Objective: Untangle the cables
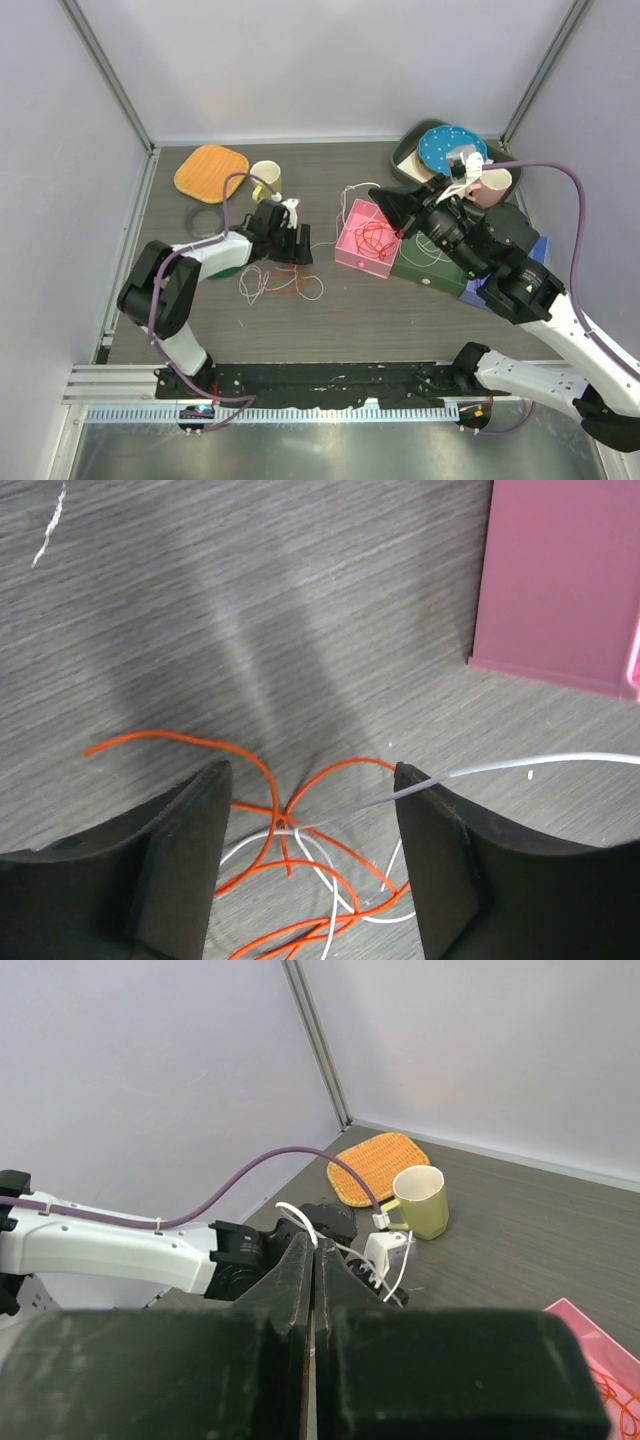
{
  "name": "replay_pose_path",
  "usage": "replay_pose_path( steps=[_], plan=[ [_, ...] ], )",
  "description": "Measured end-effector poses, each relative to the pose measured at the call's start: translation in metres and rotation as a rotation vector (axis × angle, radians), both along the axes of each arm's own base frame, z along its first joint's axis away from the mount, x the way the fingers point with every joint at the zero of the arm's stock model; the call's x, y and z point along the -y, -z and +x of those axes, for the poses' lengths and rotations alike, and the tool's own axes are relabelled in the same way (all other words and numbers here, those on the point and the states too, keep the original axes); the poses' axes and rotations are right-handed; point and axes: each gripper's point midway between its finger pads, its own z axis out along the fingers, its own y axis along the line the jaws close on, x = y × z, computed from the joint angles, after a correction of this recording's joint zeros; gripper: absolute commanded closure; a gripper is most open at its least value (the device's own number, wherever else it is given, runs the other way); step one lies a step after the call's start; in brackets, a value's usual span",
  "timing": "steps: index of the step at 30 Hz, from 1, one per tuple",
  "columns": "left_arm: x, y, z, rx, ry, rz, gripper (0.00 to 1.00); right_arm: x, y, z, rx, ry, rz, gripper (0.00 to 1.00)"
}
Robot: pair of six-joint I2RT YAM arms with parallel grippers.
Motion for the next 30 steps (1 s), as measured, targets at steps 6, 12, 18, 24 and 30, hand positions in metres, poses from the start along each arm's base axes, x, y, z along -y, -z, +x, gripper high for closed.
replay_pose_path(
  steps=[6, 12, 18, 24, 30],
  plan=[
    [0.005, -0.001, 0.009, -0.009, -0.026, -0.007, 0.77, -0.002, 0.005, 0.002, -0.013, 0.000, -0.014, 0.99],
    [0.002, -0.034, 0.018, 0.060, -0.080, -0.033, 0.96, 0.000, 0.010, 0.002, -0.018, 0.010, -0.020, 0.99],
    [0.001, -0.125, 0.022, 0.242, -0.152, -0.181, 0.96, -0.002, 0.060, 0.001, -0.069, -0.005, -0.084, 0.99],
    [0.003, -0.215, -0.005, 0.405, -0.135, -0.416, 0.93, -0.021, 0.140, 0.010, -0.164, -0.040, -0.191, 0.99],
    [-0.004, -0.270, -0.043, 0.477, -0.118, -0.591, 0.94, -0.055, 0.178, 0.001, -0.176, -0.208, -0.213, 0.99]
  ],
)
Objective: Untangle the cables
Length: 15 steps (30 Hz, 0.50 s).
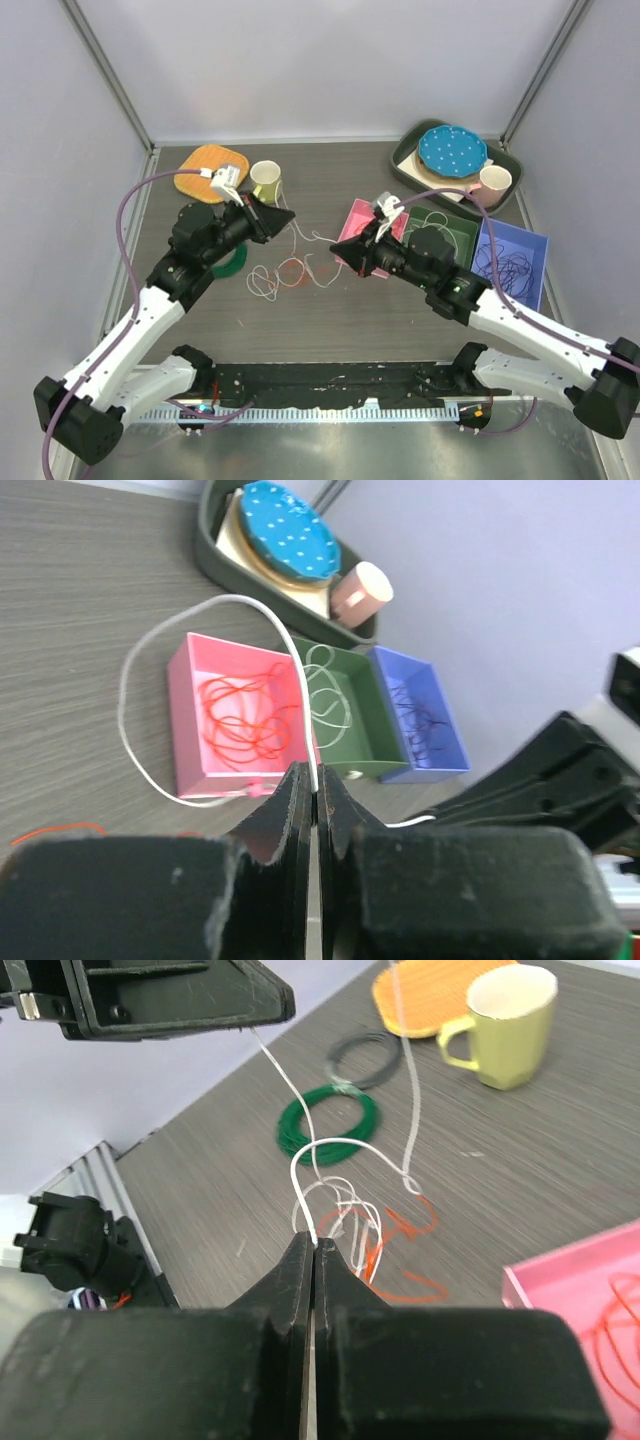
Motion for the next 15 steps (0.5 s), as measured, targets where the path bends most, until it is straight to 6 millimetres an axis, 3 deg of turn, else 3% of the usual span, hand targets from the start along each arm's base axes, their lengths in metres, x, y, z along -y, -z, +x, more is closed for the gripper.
replay_pose_path(
  steps=[3, 8, 15],
  plan=[
    [0.002, -0.008, -0.012, -0.012, 0.025, -0.064, 0.97, -0.021, 0.001, 0.000, 0.011, -0.071, 0.027, 0.99],
    [0.007, -0.002, -0.019, -0.100, 0.044, -0.134, 1.00, -0.053, 0.010, 0.000, 0.006, -0.144, 0.063, 0.99],
    [0.009, 0.044, -0.024, -0.246, 0.017, -0.157, 1.00, -0.077, 0.018, 0.011, 0.029, -0.104, 0.102, 0.95]
  ],
)
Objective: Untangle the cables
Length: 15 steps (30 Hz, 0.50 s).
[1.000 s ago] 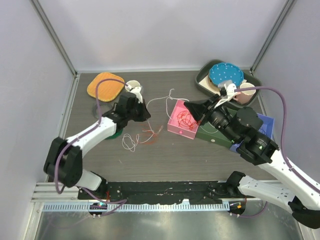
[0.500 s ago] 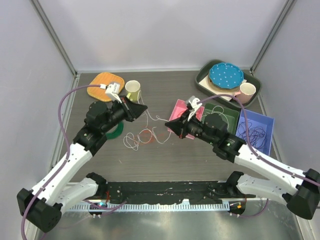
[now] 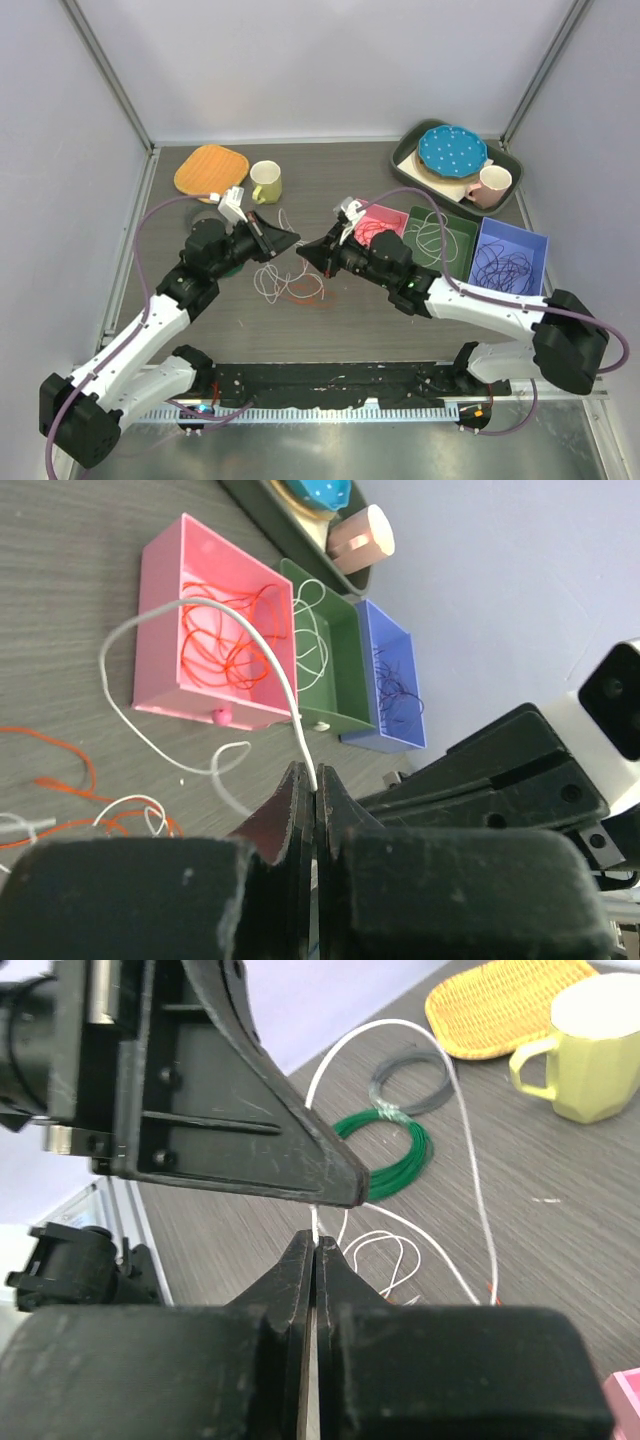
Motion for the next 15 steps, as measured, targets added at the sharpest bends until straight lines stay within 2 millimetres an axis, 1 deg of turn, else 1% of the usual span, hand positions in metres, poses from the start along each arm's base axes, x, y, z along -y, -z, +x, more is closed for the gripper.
replay_pose_path(
  steps=[2, 3, 5, 8, 9, 12, 15],
  plan=[
    [-0.002, 0.009, 0.000, -0.021, -0.013, 0.005, 1.00, -0.005, 0.013, 0.005, -0.015, 0.017, -0.021, 0.92],
    [-0.003, 0.011, -0.001, -0.029, -0.021, 0.004, 1.00, -0.006, 0.019, 0.007, -0.022, 0.023, -0.032, 0.89],
    [-0.005, 0.010, -0.001, -0.030, -0.032, -0.002, 1.00, -0.010, 0.034, 0.011, -0.042, 0.037, -0.061, 0.89],
    [-0.008, 0.004, -0.002, -0.016, -0.046, -0.013, 1.00, -0.011, 0.051, 0.016, -0.057, 0.069, -0.098, 0.86],
    [-0.009, 0.003, -0.002, -0.012, -0.050, -0.015, 1.00, -0.012, 0.055, 0.018, -0.060, 0.078, -0.107, 0.86],
    [-0.010, 0.001, -0.003, -0.010, -0.054, -0.019, 1.00, -0.015, 0.063, 0.019, -0.059, 0.078, -0.126, 0.80],
    [-0.010, 0.003, -0.003, -0.019, -0.055, -0.016, 1.00, -0.020, 0.067, 0.018, -0.050, 0.062, -0.140, 0.79]
  ],
)
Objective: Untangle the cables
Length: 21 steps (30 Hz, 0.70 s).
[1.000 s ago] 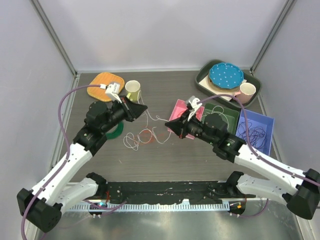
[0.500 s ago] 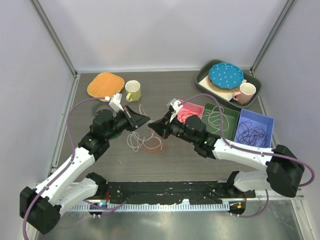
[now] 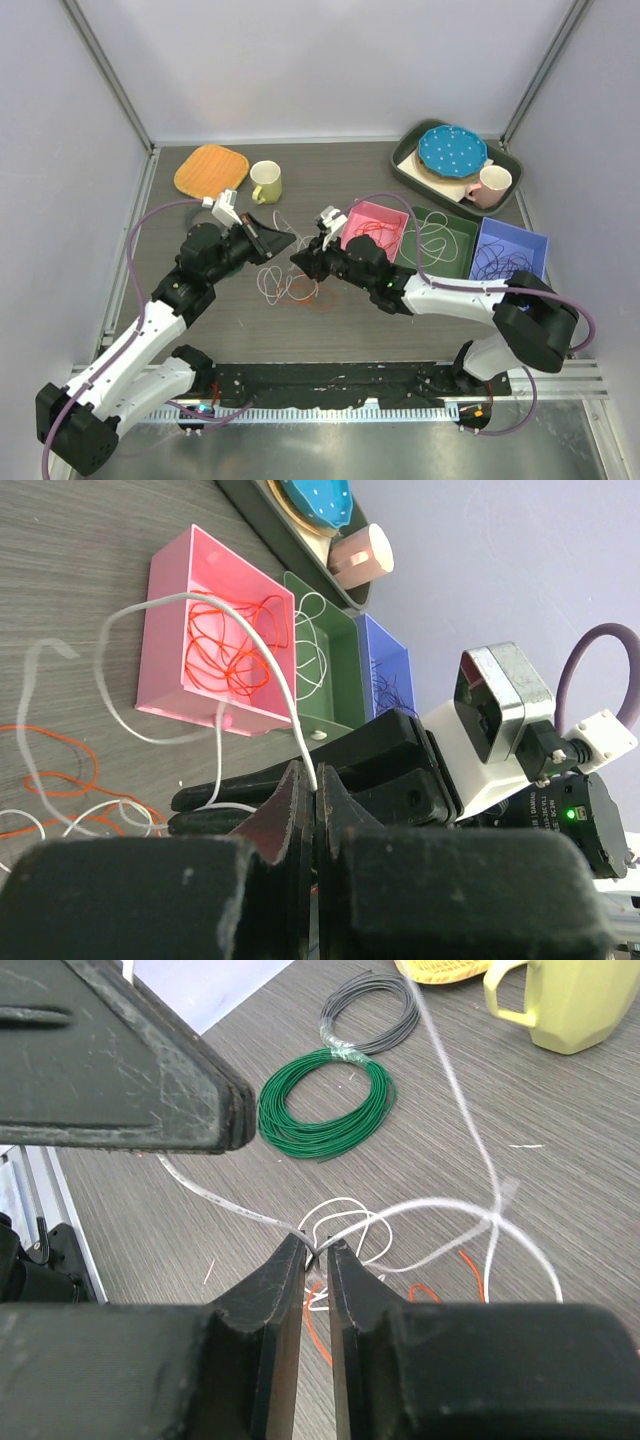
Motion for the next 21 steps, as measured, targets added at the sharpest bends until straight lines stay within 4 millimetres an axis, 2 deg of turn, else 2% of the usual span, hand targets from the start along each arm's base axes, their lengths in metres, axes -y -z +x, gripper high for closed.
replay_pose_path(
  steps=[4, 8, 10, 16, 17, 20, 21],
  plan=[
    [0.001, 0.002, 0.001, -0.016, -0.001, -0.004, 1.00, -0.005, 0.002, 0.002, 0.005, 0.003, -0.010, 0.78],
    [0.001, 0.004, 0.001, -0.025, -0.002, -0.005, 1.00, -0.005, 0.003, 0.010, 0.017, 0.042, -0.029, 0.70],
    [0.001, 0.004, 0.001, -0.025, -0.002, -0.005, 1.00, -0.003, 0.004, 0.015, 0.021, 0.069, -0.039, 0.75],
    [0.001, 0.004, 0.001, -0.027, -0.001, -0.005, 0.99, -0.005, 0.009, 0.022, 0.034, 0.090, -0.060, 0.99],
    [0.001, 0.005, 0.001, -0.028, -0.001, -0.005, 0.99, -0.006, 0.010, 0.021, 0.034, 0.088, -0.061, 0.99],
    [0.002, 0.007, -0.001, -0.034, 0.009, -0.004, 0.62, -0.008, 0.012, 0.020, 0.036, 0.083, -0.061, 0.99],
    [0.003, 0.007, -0.002, -0.036, 0.011, -0.005, 0.28, -0.008, 0.012, 0.019, 0.037, 0.081, -0.061, 0.99]
  ],
)
